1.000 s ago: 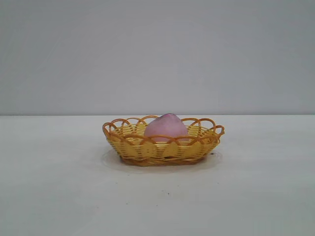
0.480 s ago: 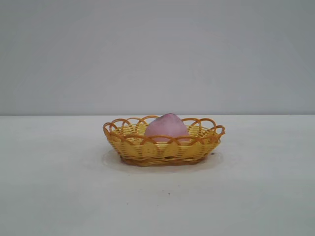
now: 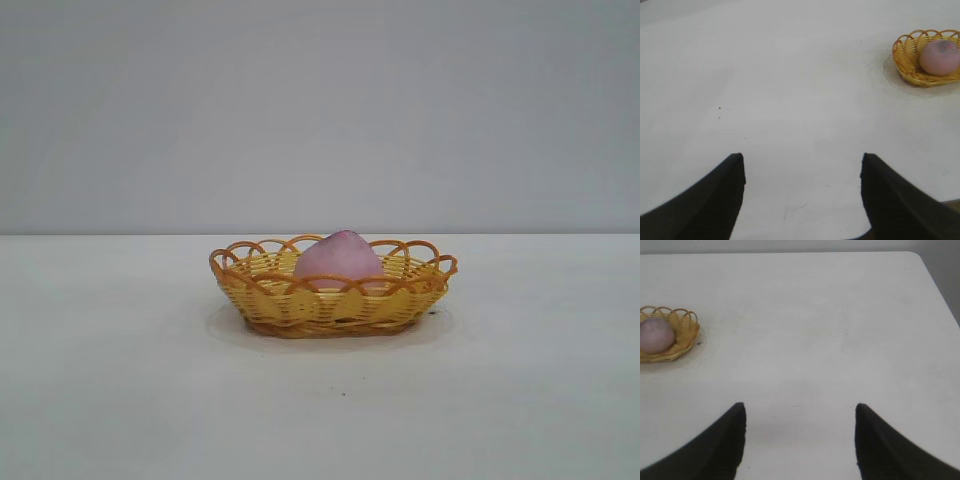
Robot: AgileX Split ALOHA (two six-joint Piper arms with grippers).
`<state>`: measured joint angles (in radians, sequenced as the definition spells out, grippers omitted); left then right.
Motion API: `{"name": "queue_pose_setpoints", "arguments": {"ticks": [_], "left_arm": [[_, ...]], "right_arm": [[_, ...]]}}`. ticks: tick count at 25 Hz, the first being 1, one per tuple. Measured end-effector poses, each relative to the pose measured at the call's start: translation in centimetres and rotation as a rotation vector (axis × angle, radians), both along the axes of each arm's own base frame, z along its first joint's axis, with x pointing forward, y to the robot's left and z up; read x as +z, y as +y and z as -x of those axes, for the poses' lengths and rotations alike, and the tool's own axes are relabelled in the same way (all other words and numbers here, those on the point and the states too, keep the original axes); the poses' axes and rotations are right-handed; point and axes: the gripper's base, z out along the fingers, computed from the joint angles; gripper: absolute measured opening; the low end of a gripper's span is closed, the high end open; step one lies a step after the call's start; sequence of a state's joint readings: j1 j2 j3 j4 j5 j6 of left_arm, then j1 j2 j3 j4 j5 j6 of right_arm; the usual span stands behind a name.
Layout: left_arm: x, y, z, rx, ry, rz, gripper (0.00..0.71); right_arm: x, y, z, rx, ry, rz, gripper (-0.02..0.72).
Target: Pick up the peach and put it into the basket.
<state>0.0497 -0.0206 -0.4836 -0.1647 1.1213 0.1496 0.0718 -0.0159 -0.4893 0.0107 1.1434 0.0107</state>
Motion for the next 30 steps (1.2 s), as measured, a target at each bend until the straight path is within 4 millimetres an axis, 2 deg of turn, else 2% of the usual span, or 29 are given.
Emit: {"name": "queue_pose_setpoints", "arguments": {"ticks": [30], "left_arm": [[0.00, 0.03, 0.05, -0.035, 0.000, 0.000, 0.480]], "right_arm": [[0.01, 0.00, -0.01, 0.000, -0.001, 0.000, 0.412]]}}
